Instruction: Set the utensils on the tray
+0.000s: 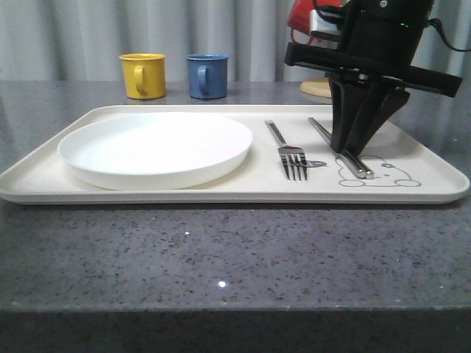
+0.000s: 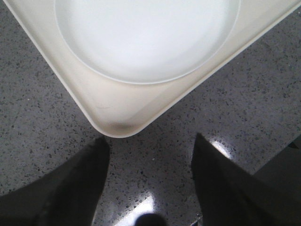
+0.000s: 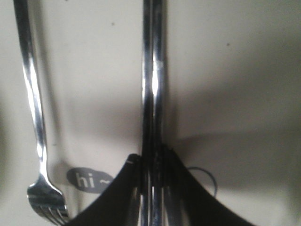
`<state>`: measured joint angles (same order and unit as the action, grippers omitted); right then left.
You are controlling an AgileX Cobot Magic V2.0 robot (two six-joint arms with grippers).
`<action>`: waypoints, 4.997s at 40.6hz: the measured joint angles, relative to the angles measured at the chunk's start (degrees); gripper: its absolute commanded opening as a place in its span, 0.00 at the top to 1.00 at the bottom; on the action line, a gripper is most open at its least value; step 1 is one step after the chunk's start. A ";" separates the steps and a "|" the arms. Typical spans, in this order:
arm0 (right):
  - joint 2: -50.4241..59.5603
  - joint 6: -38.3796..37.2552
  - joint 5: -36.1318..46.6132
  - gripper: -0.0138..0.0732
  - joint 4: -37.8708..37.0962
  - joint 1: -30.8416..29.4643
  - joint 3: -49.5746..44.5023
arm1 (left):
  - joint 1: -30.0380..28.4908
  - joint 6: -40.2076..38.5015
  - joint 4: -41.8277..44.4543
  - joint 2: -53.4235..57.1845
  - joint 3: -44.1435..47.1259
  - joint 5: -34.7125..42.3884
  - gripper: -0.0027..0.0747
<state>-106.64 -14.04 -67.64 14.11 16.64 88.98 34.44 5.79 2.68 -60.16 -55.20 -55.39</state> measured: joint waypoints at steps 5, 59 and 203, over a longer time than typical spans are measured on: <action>0.15 0.93 0.53 0.45 0.00 0.00 0.00 | 0.00 0.00 0.00 0.00 0.00 0.00 0.46; 1.79 18.54 -3.10 0.45 -14.11 -26.68 -0.13 | 0.00 0.00 0.00 0.00 0.00 0.29 0.46; 67.04 16.84 9.53 0.48 -11.61 3.24 -33.76 | 0.00 0.00 0.00 0.00 0.00 1.63 0.46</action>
<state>-39.60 2.80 -58.11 2.49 19.87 55.22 34.44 5.79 2.68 -60.16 -55.20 -53.76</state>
